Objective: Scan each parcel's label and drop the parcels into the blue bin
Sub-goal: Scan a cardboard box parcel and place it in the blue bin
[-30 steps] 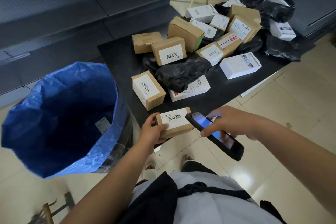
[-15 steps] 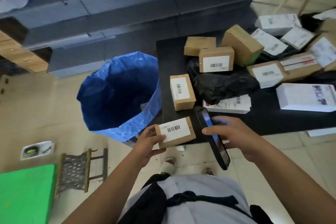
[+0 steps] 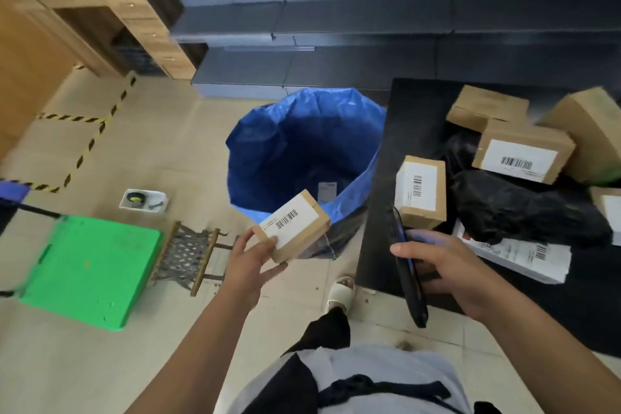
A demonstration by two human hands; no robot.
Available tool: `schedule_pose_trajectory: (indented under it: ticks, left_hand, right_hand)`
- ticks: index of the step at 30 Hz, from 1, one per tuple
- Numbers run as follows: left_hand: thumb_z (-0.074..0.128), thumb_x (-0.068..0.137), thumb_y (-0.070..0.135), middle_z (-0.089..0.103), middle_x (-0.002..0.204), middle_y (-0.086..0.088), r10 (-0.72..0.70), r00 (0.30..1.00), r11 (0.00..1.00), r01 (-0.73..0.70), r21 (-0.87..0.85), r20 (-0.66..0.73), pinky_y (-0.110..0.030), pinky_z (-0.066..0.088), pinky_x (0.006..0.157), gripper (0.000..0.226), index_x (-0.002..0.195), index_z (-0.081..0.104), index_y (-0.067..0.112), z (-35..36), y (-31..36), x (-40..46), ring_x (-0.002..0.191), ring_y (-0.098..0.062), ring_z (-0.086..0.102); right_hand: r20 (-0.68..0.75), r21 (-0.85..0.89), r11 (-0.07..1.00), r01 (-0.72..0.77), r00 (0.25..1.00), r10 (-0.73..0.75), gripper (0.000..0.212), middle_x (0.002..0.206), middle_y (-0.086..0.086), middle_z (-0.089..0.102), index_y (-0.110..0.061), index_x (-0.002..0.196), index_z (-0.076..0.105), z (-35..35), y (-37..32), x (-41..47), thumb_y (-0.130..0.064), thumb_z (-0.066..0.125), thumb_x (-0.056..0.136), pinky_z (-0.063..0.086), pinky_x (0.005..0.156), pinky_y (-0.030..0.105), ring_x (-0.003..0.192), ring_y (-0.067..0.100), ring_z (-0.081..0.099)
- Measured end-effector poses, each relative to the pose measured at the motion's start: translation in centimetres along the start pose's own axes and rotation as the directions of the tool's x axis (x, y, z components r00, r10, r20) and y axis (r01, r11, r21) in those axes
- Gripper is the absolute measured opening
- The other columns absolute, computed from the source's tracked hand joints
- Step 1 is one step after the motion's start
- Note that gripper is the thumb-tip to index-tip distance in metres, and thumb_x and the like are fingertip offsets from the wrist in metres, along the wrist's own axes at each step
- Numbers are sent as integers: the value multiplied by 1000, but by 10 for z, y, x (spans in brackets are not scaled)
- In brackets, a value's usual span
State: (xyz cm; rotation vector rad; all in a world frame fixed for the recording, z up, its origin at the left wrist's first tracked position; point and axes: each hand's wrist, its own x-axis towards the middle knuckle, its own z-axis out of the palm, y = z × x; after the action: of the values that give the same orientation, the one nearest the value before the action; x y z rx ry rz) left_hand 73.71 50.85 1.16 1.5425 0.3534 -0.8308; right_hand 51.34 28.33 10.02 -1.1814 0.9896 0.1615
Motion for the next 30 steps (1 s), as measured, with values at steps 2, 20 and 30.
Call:
schedule_pose_trajectory:
  ticks: [2, 20, 30]
  left_hand:
    - [68, 93, 6, 73, 115, -4, 4, 1000, 1000, -3, -29, 8, -52, 60, 86, 37, 124, 57, 22, 4, 16, 19, 108, -27, 69]
    - [62, 95, 4, 64, 98, -5, -125, 903, 883, -87, 461, 410, -33, 53, 73, 27, 120, 61, 13, 149, 69, 131, 83, -19, 62]
    - [78, 83, 22, 20, 162, -7, -180, 511, 49, -849, 526, 841, -52, 28, 119, 93, 156, 23, 37, 262, 50, 91, 149, -35, 22]
  right_hand:
    - [-36, -2, 1000, -26, 999, 26, 34, 116, 9, 72, -21, 123, 72, 4, -8, 9, -27, 76, 90, 56, 84, 43, 109, 33, 66]
    - [-364, 168, 983, 80, 931, -13, 37, 112, 1, 77, -28, 116, 72, -5, -47, 27, -36, 82, 81, 57, 77, 37, 105, 26, 70]
    - [-560, 266, 956, 121, 827, 51, 34, 101, 11, 80, -18, 123, 70, -38, -9, -25, -27, 74, 91, 59, 83, 43, 96, 33, 75]
